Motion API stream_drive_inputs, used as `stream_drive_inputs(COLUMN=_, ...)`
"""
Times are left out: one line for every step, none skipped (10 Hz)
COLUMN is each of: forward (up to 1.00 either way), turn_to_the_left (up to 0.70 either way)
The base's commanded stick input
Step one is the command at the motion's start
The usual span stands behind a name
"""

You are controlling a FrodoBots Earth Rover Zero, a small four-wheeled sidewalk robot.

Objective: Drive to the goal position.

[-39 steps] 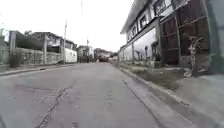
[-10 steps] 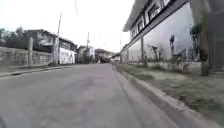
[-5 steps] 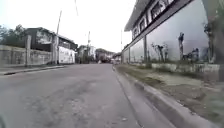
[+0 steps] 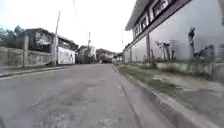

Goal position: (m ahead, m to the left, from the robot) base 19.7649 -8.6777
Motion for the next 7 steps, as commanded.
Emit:
stream_drive_inputs(forward=1.0, turn_to_the_left=0.03)
stream_drive_inputs(forward=1.0, turn_to_the_left=0.03)
stream_drive_inputs(forward=1.0, turn_to_the_left=0.01)
stream_drive_inputs(forward=1.0, turn_to_the_left=0.0)
stream_drive_inputs(forward=1.0, turn_to_the_left=0.0)
stream_drive_inputs(forward=1.0, turn_to_the_left=0.05)
stream_drive_inputs(forward=1.0, turn_to_the_left=0.11)
